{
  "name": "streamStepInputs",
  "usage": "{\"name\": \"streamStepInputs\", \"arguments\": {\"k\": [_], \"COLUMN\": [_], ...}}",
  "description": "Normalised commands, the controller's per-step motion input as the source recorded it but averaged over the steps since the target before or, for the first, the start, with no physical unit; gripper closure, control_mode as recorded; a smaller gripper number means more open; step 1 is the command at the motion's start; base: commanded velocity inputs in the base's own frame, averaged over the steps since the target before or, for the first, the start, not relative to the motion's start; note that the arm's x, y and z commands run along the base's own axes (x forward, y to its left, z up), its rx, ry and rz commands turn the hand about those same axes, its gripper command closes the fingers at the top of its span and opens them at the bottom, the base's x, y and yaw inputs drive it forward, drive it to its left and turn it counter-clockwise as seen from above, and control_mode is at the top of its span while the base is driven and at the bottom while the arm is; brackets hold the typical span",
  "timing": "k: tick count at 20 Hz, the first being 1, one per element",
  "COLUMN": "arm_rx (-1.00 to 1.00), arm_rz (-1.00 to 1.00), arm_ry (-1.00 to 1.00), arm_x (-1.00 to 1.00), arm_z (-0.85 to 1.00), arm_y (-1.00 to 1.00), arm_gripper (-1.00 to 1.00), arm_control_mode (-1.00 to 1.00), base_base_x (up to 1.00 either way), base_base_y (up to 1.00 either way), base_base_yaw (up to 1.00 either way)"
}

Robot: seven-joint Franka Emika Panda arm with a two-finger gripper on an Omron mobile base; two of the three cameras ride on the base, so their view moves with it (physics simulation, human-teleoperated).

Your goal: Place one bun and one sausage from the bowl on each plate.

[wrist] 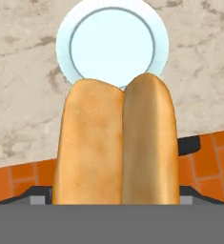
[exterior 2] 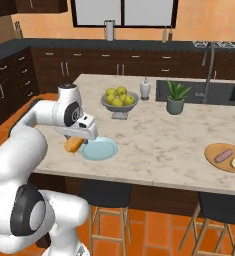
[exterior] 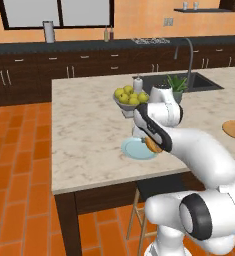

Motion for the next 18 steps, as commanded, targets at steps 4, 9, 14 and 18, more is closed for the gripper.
{"name": "streamStepInputs", "arguments": {"k": [4, 9, 14, 18], "arm_rx": [0.00, 0.00, 0.00, 0.00], "arm_rz": [-0.04, -0.07, -0.04, -0.04], "arm_ry": [-0.03, 0.00, 0.00, 0.00], "arm_x": [1.00, 0.96, 0.47, 0.11], "arm_z": [-0.50, -0.48, -0.60, -0.43], "arm_y": [0.06, 0.00, 0.00, 0.04], "arm_gripper": [1.00, 1.00, 1.00, 1.00], "arm_control_mode": [-1.00, -1.00, -1.00, -1.00], "base_base_x": [0.00, 0.00, 0.00, 0.00], "base_base_y": [0.00, 0.00, 0.00, 0.00], "base_base_yaw": [0.00, 0.00, 0.00, 0.00]}}
